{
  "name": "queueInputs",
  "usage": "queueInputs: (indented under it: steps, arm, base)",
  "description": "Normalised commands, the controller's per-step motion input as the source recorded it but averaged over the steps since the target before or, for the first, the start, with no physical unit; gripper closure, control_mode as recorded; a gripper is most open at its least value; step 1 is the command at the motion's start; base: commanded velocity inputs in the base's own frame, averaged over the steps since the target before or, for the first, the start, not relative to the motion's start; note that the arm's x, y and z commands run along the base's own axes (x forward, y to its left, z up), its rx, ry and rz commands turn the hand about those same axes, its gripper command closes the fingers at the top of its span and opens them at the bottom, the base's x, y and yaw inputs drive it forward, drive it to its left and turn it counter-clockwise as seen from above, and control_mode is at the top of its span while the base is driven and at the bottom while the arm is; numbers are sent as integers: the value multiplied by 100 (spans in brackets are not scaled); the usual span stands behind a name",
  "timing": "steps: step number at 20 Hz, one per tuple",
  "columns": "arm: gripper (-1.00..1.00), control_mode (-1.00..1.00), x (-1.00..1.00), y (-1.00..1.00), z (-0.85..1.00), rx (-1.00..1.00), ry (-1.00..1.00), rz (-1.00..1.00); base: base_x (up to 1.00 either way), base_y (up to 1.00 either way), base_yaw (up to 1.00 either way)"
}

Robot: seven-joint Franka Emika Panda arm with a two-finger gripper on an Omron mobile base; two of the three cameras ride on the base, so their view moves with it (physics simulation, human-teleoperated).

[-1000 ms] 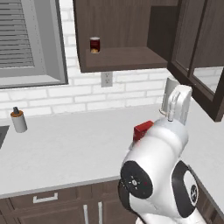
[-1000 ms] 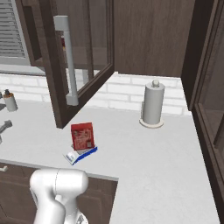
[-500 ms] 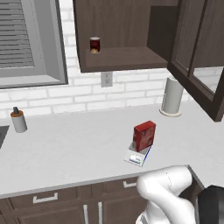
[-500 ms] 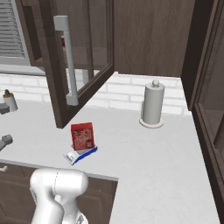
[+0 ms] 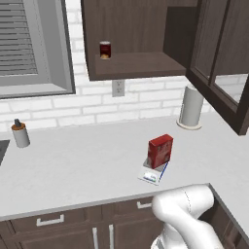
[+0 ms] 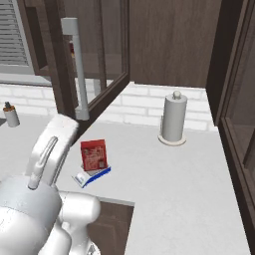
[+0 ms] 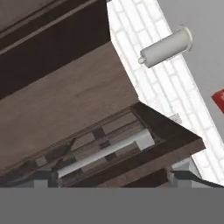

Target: Pick the cereal and place it on the digital scale for weighing, and close the cabinet.

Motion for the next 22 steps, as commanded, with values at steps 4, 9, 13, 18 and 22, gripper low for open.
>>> queueInputs:
  steps: [4,9,13,18,22]
  arm:
    - [-100,-100,23,-31,-14,8,-49,50]
    - [-100,-100,36,84,-44,0,-58,18]
    - [-100,-100,66,86,-21,0,-39,0]
    - [-100,-100,47,22,-1,4,-18,-1]
    - [-100,-100,38,-5,-21,15,-19,0]
  base:
    - [0,0,0]
    - [0,0,0]
    - [0,0,0]
    - [0,0,0]
    - [0,0,0]
